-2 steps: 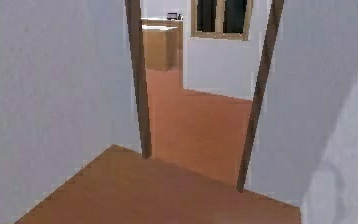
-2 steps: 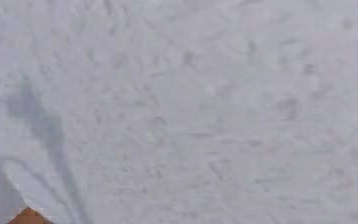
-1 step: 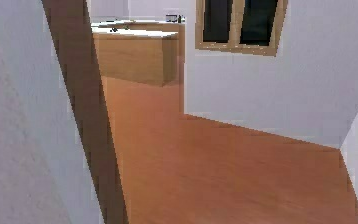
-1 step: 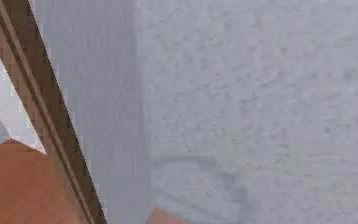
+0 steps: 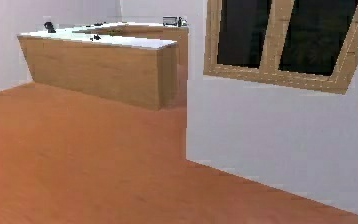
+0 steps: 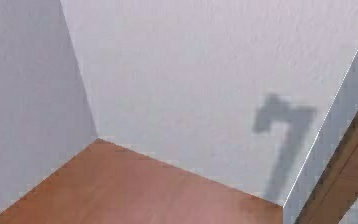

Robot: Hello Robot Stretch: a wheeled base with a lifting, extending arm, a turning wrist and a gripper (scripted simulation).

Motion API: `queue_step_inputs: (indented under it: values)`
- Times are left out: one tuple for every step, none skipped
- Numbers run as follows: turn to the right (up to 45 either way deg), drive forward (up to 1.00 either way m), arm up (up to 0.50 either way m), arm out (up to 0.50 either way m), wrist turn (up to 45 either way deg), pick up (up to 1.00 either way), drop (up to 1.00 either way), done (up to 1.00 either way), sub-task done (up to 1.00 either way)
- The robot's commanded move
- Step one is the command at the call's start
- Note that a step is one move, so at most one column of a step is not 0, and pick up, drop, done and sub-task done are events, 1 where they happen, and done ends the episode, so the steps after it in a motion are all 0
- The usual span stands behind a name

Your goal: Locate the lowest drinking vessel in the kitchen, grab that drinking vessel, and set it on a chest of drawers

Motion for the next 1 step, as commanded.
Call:
queue_step_inputs:
  values:
    - [-45.0, 0.00, 0.00, 0.00, 0.0, 0.00, 0.00, 0.00, 0.00]
